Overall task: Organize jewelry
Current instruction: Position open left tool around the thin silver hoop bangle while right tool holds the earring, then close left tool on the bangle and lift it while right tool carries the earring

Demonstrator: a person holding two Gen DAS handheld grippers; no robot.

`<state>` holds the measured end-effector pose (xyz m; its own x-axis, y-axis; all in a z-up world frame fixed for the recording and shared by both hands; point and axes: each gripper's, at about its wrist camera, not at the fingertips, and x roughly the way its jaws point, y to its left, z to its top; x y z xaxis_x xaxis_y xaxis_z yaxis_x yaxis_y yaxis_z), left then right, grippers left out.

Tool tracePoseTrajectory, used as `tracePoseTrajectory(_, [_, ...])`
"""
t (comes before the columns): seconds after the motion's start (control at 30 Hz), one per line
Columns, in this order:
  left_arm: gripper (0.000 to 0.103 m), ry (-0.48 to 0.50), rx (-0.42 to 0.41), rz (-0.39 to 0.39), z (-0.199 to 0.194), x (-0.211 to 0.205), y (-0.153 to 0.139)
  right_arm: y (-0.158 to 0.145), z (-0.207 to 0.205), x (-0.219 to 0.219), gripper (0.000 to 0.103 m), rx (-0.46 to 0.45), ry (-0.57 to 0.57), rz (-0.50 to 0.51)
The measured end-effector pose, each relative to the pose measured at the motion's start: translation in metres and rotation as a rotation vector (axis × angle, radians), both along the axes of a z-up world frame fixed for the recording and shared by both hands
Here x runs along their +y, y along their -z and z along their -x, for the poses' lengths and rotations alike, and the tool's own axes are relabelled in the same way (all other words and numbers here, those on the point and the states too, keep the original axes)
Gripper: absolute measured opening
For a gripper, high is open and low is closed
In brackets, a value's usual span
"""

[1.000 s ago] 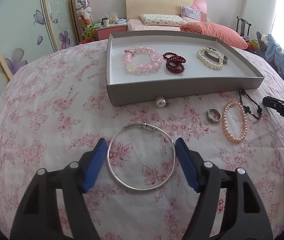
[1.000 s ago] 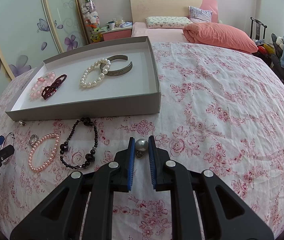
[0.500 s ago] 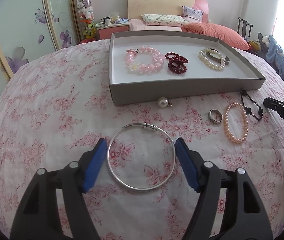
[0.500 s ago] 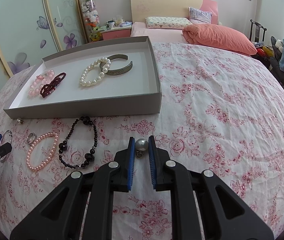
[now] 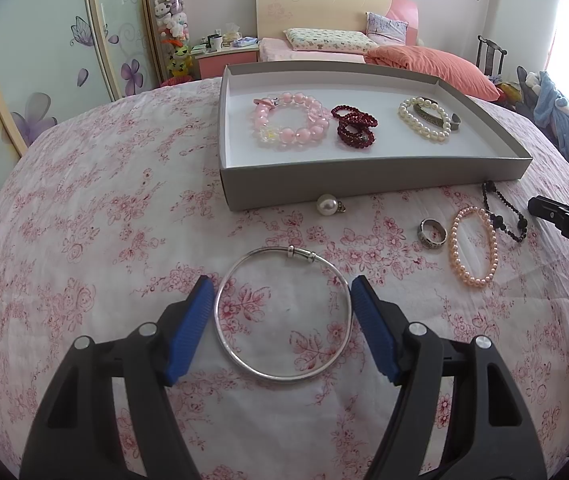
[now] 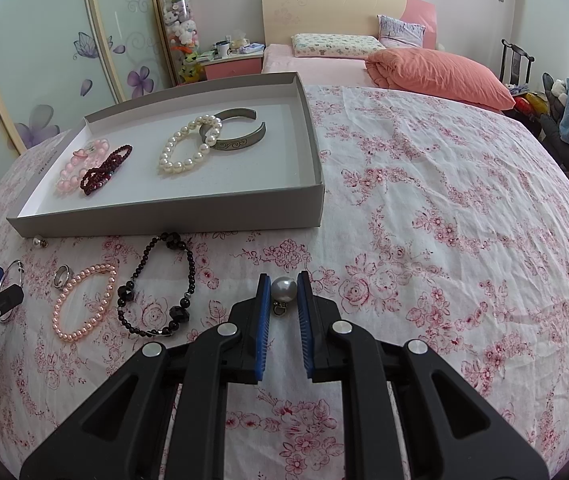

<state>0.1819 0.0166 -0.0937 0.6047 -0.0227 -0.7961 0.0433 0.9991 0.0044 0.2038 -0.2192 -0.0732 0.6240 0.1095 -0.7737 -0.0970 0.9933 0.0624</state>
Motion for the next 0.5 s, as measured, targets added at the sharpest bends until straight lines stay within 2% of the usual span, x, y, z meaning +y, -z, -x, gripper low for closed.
tracePoseTrajectory(0.4, [0.068,-0.006,-0.006,-0.001,0.0,-0.002,0.0,-0.003,0.003,-0.004,0.014,-0.02,0.025,-0.02])
tracePoseTrajectory(0.5, [0.068,-0.02,-0.015,0.041,0.004,0.002,-0.002,-0.012,0.011,-0.007,0.014,-0.055,0.027,-0.042])
